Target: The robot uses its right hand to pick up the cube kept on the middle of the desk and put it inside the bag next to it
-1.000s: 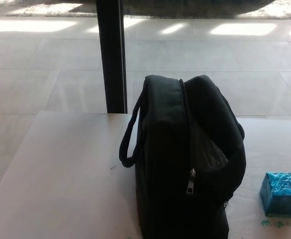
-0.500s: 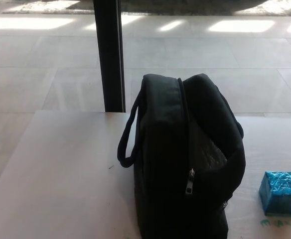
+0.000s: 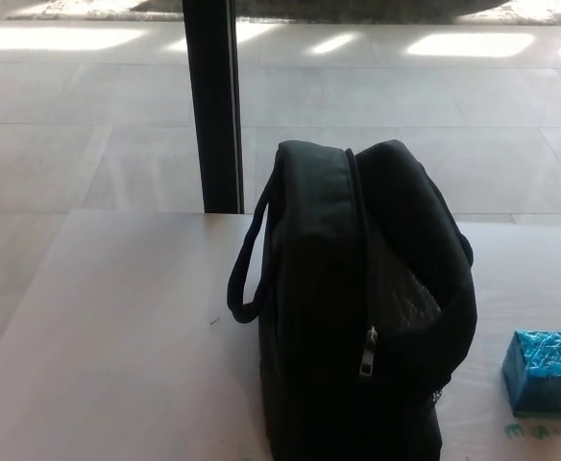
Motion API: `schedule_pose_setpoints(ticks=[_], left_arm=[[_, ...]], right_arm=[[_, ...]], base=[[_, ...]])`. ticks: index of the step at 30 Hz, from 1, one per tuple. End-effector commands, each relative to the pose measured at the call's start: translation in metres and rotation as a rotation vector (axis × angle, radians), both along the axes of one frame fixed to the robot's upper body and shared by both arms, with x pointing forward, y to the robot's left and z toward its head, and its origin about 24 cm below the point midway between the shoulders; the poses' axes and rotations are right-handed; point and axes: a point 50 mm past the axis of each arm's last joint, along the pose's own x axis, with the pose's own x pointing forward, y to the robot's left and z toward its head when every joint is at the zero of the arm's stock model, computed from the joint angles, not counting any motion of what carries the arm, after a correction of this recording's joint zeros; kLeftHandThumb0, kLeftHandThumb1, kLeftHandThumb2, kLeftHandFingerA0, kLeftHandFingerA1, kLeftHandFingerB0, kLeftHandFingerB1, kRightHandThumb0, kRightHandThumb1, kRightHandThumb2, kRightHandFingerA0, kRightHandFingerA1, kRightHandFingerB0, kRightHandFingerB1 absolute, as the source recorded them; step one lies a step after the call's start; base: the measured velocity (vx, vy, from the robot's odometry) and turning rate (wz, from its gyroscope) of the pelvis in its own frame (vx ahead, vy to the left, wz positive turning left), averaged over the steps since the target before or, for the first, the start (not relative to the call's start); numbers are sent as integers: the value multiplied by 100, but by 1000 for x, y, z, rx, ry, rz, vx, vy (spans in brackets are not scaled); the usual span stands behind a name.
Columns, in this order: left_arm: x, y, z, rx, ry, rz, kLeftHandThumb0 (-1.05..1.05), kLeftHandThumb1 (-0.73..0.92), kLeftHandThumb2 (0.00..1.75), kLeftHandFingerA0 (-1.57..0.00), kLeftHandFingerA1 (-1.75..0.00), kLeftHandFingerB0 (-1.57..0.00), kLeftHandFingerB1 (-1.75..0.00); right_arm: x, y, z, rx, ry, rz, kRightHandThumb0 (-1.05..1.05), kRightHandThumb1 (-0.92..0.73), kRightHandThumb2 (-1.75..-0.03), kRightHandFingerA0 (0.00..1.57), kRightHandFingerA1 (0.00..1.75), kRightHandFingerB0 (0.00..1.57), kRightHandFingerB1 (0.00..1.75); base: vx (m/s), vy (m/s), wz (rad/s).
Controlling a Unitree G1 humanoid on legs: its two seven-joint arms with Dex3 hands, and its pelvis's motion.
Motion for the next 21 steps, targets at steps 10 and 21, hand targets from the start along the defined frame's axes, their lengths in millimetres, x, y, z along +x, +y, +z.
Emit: schedule_pose_setpoints(ticks=[10, 21], left_arm=[[14, -9, 19, 74, -100, -32, -59, 49, 92, -33, -59, -20, -49], [15, -18, 17, 67, -86, -130, -64, 51, 90, -31, -57, -21, -49]], right_arm=[[65, 18, 90, -142, -284, 109, -74, -66, -61, 28, 43, 28, 31], [110, 90, 132, -348, -430, 575, -74, -65, -60, 24, 41, 24, 29]], base=[[0, 0, 0], [0, 0, 0]])
